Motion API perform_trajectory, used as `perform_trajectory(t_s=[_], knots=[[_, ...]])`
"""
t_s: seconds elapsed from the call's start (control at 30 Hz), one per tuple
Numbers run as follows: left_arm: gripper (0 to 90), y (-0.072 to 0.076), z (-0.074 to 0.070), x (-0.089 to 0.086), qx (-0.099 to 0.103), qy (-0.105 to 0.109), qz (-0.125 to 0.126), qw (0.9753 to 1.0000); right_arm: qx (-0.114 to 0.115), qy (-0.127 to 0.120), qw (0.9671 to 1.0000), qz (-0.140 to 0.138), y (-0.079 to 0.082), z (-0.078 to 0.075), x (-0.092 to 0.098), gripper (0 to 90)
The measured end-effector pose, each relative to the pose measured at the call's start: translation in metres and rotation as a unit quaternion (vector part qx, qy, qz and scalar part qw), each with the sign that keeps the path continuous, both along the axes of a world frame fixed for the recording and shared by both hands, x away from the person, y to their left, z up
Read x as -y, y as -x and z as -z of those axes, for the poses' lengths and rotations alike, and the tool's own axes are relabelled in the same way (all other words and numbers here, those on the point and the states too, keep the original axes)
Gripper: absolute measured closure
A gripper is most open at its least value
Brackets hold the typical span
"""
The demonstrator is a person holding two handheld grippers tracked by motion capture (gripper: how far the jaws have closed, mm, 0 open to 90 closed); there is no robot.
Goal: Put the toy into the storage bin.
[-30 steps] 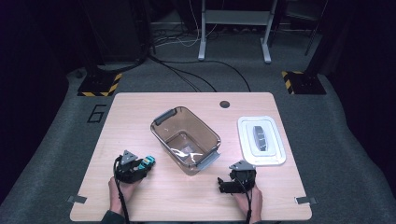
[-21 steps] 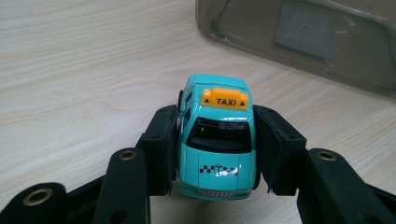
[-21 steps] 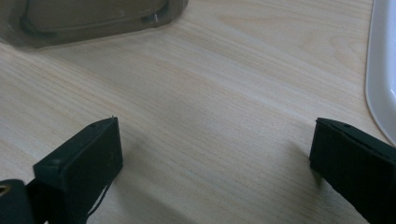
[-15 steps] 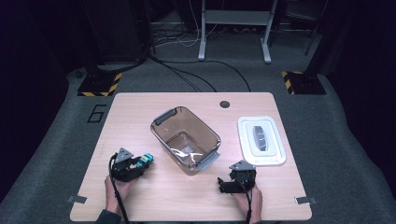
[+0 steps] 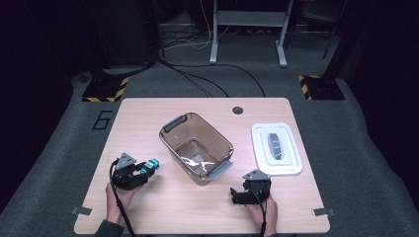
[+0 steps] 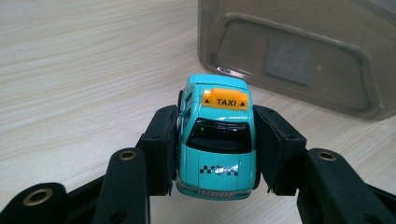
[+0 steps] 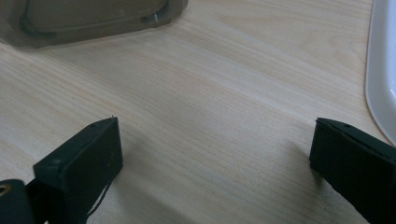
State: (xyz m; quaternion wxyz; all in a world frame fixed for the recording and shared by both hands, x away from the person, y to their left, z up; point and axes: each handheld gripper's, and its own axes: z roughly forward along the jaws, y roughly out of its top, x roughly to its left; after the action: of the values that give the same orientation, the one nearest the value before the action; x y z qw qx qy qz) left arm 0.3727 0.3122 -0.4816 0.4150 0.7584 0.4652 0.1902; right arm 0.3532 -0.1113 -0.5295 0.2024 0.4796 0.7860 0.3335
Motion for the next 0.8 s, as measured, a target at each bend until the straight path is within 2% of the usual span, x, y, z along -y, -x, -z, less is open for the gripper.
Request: perform_trajectory(t_s=[0.27,0.8], knots=[[52.5,0.000,-0.014,-0.004,0.001,0.010,0.002,0.9999,0.001,0.001,1.0000,0.000,0.000,0.000,0.000,1.7],[52.4,-0.006,-0.044,-0.004,0.007,0.000,0.026,0.9996,0.001,0.001,1.0000,0.000,0.000,0.000,0.000,1.6]])
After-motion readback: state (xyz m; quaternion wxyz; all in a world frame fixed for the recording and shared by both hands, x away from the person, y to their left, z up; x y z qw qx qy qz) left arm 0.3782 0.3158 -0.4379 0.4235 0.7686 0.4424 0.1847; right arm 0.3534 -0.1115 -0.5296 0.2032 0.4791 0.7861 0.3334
